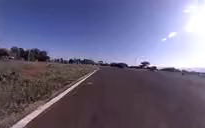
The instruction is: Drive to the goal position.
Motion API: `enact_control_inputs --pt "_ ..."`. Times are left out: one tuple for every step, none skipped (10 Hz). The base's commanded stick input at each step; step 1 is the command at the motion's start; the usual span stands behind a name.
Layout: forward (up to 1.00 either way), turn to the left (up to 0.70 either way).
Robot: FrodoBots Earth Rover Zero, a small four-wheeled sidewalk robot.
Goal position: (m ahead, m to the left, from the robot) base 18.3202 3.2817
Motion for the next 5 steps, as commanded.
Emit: enact_control_inputs --pt "1.00 0.00" --pt "1.00 -0.17" --pt "1.00 -0.08" --pt "1.00 0.00" --pt "1.00 0.00"
